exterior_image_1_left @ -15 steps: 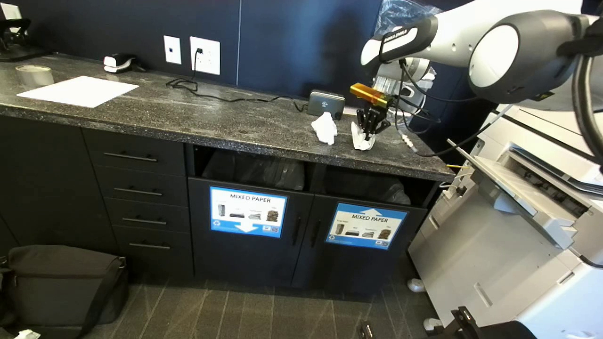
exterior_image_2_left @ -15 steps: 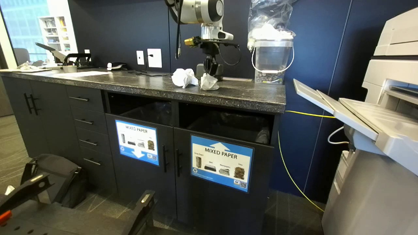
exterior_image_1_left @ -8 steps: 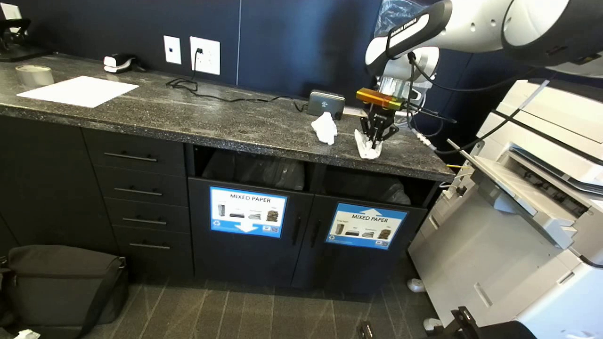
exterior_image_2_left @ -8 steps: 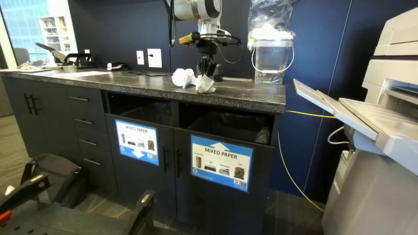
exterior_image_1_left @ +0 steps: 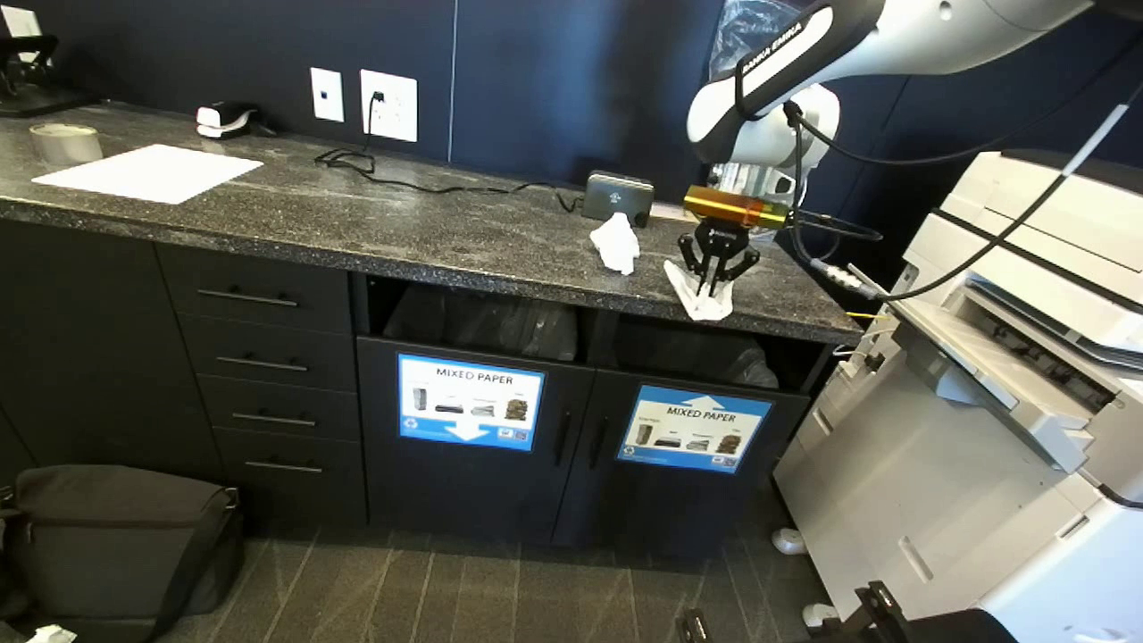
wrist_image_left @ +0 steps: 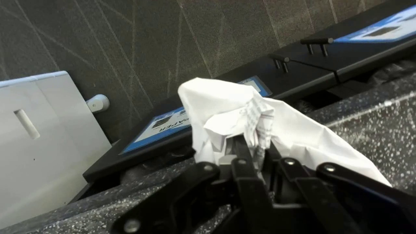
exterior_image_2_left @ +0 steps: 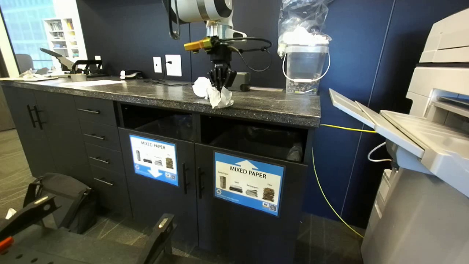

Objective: Pick up two paper trash from the base top and put them in the mixed paper bin on the left

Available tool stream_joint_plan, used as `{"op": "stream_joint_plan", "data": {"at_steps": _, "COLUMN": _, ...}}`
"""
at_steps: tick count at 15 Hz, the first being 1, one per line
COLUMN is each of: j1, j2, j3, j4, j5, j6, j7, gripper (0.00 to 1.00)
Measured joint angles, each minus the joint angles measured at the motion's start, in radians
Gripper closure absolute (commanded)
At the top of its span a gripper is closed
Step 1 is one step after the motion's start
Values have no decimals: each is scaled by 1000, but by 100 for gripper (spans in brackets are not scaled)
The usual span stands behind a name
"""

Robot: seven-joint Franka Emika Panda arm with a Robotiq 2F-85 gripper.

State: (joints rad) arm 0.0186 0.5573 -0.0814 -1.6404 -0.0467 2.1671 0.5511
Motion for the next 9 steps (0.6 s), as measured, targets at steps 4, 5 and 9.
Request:
{"op": "stream_joint_plan", "data": {"at_steps": 4, "j1": 32, "j2": -89, "j3": 7, "j4": -217, "j5": -21, "j6": 146, "j7": -101, "gripper": 86}}
{"op": "stream_joint_plan", "data": {"at_steps": 5, "j1": 39, "j2": -110, "j3": 9, "j4": -274, "j5": -23, "j6": 183, "j7": -123, "gripper": 86}}
{"op": "stream_joint_plan", "data": {"at_steps": 9, "j1": 82, "j2": -188, "j3": 12, "j4": -507, "j5": -65, "j6": 350, "j7": -148, "gripper": 86}}
